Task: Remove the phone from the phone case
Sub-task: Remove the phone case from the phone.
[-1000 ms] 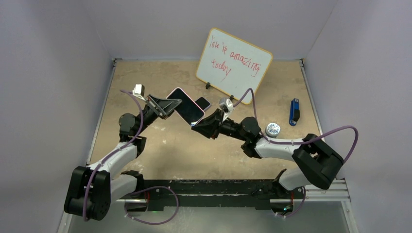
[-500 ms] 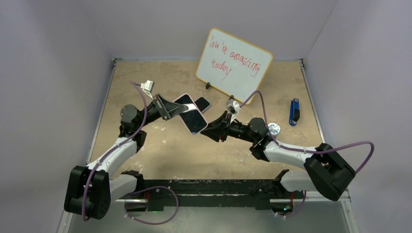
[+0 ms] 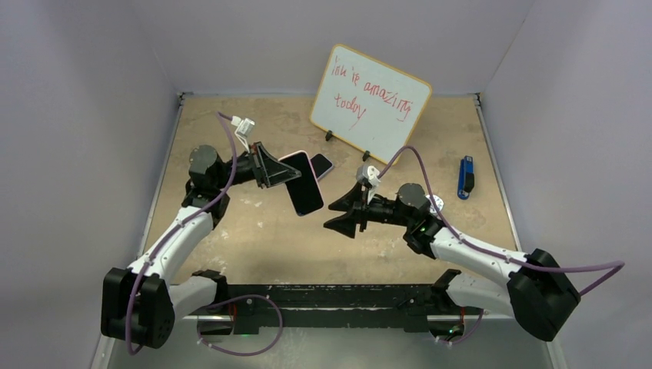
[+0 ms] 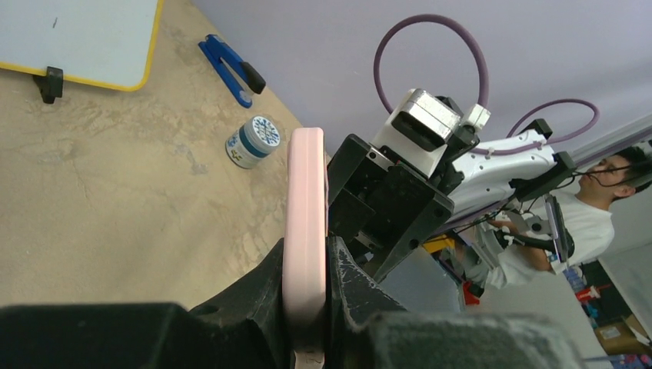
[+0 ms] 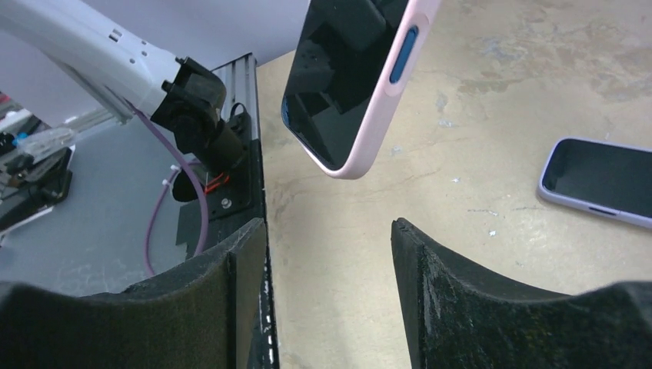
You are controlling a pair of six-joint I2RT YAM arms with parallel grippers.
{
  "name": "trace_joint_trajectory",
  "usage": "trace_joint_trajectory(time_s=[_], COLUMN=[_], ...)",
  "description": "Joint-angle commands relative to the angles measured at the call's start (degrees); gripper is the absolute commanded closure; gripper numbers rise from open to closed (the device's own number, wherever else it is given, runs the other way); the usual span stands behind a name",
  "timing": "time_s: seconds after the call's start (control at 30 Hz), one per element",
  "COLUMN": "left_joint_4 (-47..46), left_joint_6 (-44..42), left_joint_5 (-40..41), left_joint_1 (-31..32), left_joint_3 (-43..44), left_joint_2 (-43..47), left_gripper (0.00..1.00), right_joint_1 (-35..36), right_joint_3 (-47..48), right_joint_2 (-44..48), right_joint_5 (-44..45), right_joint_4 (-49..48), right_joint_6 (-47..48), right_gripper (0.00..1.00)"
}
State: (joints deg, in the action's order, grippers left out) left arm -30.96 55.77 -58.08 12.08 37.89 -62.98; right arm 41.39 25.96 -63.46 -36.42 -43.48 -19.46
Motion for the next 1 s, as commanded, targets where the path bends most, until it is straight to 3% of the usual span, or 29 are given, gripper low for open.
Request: trace_joint_trajectory(time_s=[0.0,0.6,0.97], left_joint_4=[-1.07,-2.93,-2.99], left_joint_6=[-2.98,-2.04,-1.58], left_joint_5=[-3.94,-6.93,-7.79], left_joint_1=[0.10,0.82,1.10], left_joint_3=[4.08,5.49,5.62], left_joint_2=[1.57,4.79,5.52], left_gripper=[1.00,1.00,1.00], right_joint_1=[0.01,0.19,0.53], right_joint_3=[3.28,11.00,14.18], right_joint_2=[1.85,-2.43,-6.10], right_joint_5=[-3.81,-8.44,-15.06], right_joint_4=[2.66,2.97,4.53], right_joint_6=[6.60,9.84,13.88], right_gripper=[0.37,0.51,0.87])
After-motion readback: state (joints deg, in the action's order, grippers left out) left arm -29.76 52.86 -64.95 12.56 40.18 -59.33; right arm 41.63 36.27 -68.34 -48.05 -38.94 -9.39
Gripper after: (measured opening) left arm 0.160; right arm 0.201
